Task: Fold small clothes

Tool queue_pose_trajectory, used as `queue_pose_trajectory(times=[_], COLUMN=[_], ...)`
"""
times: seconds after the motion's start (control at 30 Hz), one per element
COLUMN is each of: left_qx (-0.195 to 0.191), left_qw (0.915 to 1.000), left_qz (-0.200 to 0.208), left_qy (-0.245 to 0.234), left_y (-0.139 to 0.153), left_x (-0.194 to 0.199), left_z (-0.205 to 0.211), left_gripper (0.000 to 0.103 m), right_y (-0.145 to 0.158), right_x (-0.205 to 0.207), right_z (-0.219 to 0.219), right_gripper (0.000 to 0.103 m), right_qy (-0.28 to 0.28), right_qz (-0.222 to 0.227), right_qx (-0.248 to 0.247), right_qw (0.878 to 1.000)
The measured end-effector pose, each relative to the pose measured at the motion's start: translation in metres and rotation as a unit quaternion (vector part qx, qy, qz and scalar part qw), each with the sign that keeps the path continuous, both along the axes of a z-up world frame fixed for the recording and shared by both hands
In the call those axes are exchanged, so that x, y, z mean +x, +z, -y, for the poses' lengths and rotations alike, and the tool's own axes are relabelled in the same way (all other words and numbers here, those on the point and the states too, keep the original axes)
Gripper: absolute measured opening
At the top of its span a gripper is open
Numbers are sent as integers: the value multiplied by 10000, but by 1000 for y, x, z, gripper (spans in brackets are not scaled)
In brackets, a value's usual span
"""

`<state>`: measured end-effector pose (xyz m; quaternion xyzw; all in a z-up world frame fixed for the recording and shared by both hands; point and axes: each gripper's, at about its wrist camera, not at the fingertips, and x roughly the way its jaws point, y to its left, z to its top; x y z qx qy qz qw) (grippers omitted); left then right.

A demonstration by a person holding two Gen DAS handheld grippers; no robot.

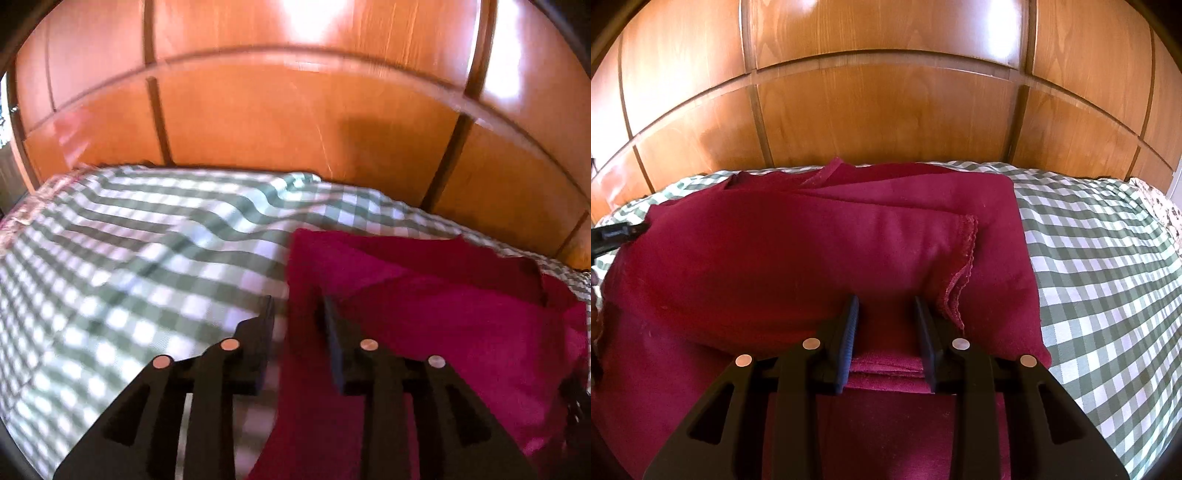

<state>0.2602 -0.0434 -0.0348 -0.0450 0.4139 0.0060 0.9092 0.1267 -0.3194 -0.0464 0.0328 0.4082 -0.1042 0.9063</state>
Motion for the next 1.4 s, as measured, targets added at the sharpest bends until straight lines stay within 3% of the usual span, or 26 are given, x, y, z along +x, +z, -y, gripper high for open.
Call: queue_pose_trajectory(times=[0.13,0.23,0.3,0.43,0.73,0.8,0.87,0.97,1.2,1.4], left_qx=[-16,341,416,290,56,3,13,-12,-58,-87], left_qw=[9985,9962,9959,9975,9979,9980,9980,9982,9986,9985], left_qz=[223,-19,-12,-1,286,267,258,231,56,-154], left_qy=[-504,-805,-809,-641,-585,-571,-571,-558,-527,-521], left_y=[11,-11,-20,-2,29,30,30,27,17,1], left_x=[-49,-64,-64,-70,-136,-150,-167,-186,-213,-228], left_z=[9,25,26,21,4,-1,-7,-13,-29,-39], left_gripper=[36,41,41,40,50,51,51,53,53,54], right_y=[0,0,0,0,1,3,7,14,23,10], right_x=[0,0,0,0,1,1,0,-6,-42,-84], right_z=[1,0,0,0,-1,-2,-3,-8,-16,-19], right_gripper=[30,30,30,30,30,37,69,91,92,94], right_qy=[1,-7,-3,-4,-17,-48,-42,-18,-103,-53], right_qz=[-2,-1,-6,5,-11,-48,-87,-152,-121,-532], right_qx=[-13,-22,-27,29,28,-11,-29,-27,119,186], right_qw=[10000,10000,10000,10000,10000,10000,9999,9999,9998,9984])
